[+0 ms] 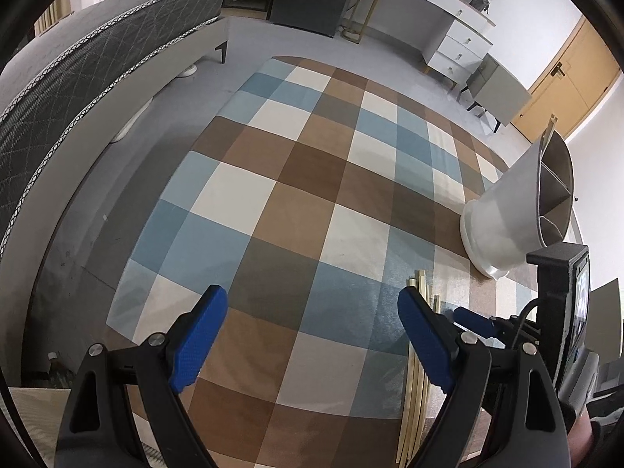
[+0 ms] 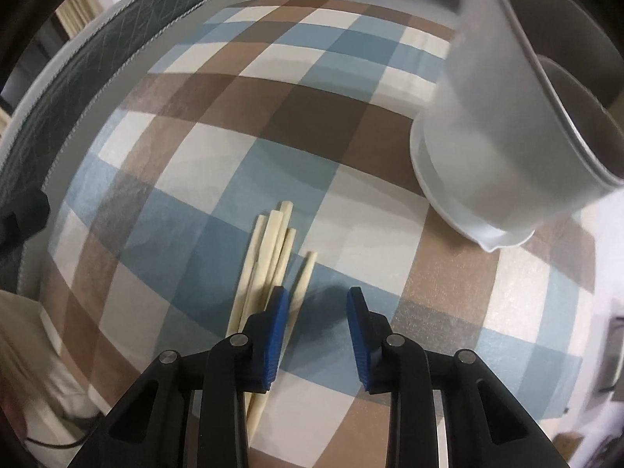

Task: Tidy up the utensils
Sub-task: 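Lower the right gripper to the pile and grasp a chopstick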

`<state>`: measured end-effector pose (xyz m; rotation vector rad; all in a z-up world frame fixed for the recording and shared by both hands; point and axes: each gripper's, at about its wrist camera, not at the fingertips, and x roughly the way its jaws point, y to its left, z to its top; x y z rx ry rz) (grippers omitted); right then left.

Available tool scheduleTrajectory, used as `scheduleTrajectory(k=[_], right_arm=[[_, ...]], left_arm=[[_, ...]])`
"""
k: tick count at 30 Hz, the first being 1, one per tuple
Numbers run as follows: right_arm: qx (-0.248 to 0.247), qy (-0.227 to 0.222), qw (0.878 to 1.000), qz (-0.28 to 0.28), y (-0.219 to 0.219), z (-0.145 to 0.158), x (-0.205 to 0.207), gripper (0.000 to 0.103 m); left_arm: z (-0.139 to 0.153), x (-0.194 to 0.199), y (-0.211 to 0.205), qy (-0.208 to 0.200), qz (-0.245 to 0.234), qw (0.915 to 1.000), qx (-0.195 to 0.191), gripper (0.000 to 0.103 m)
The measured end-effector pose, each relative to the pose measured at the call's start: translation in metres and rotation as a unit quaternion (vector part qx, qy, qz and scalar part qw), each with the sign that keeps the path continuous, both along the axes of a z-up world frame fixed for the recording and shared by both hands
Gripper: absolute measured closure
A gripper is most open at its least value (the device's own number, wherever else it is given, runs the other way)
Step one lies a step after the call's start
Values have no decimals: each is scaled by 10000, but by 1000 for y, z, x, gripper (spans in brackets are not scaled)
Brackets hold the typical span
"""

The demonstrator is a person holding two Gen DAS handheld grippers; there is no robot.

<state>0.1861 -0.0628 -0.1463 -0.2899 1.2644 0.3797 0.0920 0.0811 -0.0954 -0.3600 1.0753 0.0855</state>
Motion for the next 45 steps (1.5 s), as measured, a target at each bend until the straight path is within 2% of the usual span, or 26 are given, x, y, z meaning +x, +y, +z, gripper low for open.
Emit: scheduleTrajectory(k=[5, 11, 13, 16, 18, 21, 28, 38, 45], right_arm=[[-78, -28, 9999, -86, 4, 3, 2, 74], [-18, -188, 9998, -85, 12, 5, 3, 88], [52, -243, 9997, 9, 14, 3, 3, 98], [213, -344, 9992, 42, 8, 5, 0, 99], [449, -357, 9982, -172, 3, 4, -1, 100], [930, -427, 9932, -553, -14, 11, -1, 100], [1641, -735, 9780, -1053, -54, 38, -6, 100], [2338, -1048, 9567, -1381, -89, 59, -19, 100], [2608, -1363, 9435, -1527, -108, 73, -27, 100]], left_arm=[[1, -1, 5, 0, 96, 10000, 15, 17], [-12, 0, 22, 227, 336, 9992, 52, 17], [-16, 0, 26, 301, 402, 9987, 72, 17], [-20, 0, 28, 375, 452, 9982, 118, 17], [-21, 0, 27, 399, 442, 9981, 144, 17], [-22, 1, 21, 403, 364, 9982, 254, 17], [-19, 2, 0, 337, 35, 9979, 557, 17], [-13, 6, -40, 194, -414, 9937, 1021, 17], [-22, 17, -60, 419, -626, 9928, 928, 17]])
